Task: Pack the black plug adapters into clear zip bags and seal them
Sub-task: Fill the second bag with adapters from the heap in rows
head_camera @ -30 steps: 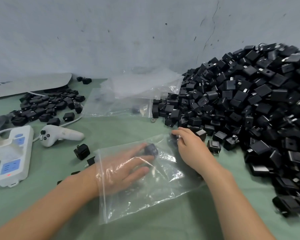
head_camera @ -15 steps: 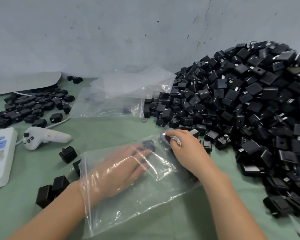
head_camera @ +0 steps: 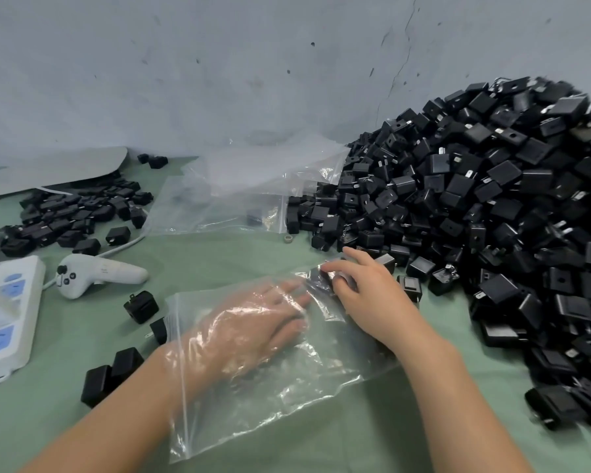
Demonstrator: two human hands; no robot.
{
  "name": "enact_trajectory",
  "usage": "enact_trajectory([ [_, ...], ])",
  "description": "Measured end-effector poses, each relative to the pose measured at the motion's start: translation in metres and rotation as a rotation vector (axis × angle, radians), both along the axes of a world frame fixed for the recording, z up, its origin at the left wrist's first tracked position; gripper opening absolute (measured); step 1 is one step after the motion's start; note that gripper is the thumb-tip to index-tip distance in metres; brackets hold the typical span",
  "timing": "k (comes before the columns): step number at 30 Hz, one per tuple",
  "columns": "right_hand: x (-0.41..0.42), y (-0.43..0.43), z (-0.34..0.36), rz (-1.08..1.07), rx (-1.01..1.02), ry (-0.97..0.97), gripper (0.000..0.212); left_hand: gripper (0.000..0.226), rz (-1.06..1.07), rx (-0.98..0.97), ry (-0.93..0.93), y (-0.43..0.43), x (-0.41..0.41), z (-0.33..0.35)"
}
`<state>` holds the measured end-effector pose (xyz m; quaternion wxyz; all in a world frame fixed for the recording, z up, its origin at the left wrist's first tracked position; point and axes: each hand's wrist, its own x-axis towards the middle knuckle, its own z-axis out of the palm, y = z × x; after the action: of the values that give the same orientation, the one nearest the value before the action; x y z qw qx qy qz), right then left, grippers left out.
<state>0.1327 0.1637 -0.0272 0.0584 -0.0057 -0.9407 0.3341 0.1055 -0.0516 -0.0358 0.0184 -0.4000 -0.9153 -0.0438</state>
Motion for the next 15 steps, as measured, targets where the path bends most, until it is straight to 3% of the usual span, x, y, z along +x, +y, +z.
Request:
enact_trajectory([
  [6,0.001,-0.005,0.004,0.057,0.052,-0.033,0.036,0.029,0.212,0.404,-0.166,-0.046,0.045,0.028],
  [9,0.001,-0.007,0.005,0.046,0.041,-0.03,0.036,0.026,0.355,0.492,0.038,-0.086,0.066,0.034],
  [15,0.004,-0.013,0.008,0.034,0.084,-0.032,0.035,0.029,0.686,0.251,0.094,-0.121,0.063,0.009],
])
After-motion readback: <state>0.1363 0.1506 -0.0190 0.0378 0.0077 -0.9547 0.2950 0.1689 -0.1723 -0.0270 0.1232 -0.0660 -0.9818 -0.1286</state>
